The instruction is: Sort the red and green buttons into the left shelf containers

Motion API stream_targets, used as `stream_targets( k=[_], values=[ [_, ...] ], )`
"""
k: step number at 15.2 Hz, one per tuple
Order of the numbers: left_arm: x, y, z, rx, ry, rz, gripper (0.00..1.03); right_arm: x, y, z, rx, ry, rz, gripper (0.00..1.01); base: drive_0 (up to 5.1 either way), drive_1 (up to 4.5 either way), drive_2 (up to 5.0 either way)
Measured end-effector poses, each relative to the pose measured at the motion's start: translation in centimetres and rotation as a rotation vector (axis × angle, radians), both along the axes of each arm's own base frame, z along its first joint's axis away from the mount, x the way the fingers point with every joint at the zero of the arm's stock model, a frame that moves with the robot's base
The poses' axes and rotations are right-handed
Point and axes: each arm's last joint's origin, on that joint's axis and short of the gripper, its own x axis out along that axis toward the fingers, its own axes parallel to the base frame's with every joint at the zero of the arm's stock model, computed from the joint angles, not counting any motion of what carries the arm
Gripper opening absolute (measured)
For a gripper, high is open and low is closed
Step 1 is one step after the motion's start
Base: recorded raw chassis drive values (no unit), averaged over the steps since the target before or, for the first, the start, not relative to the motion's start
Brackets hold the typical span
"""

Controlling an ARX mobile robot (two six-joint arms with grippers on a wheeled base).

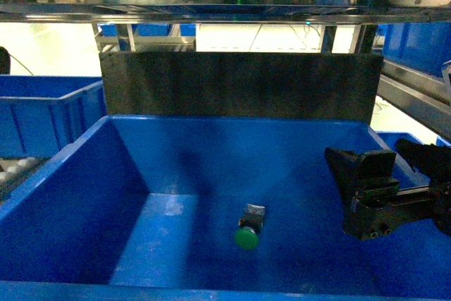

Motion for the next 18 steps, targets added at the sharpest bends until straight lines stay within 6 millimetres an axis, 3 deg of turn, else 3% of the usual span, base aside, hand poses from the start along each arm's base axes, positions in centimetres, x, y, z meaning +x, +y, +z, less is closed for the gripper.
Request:
stream_targets(
  k=[4, 8, 12, 18],
  values=[
    [0.0, -0.2, -0.2, 0.001, 0.018, -0.008, 0.31, 0.0, 0.0, 0.0, 0.000, 0.000, 0.000, 0.98, 0.0, 0.00, 0.0],
    [-0.2, -1.3, -1.6, 0.016, 0.066, -0.017, 0.31, 0.0, 0.0, 0.0, 0.000, 0.000, 0.002, 0.98, 0.0, 0.00, 0.0],
    [0.7, -1.9, -4.8, 0.062, 0.113, 0.003, 0.31, 0.0, 0.0, 0.0, 0.000, 0.000, 0.002, 0.98, 0.0, 0.00, 0.0],
    [3.5, -4.4, -9.1, 0.181, 0.169, -0.053, 0.31, 0.0, 0.0, 0.0, 0.001, 0.000, 0.003, 0.98, 0.0, 0.00, 0.0]
  ],
)
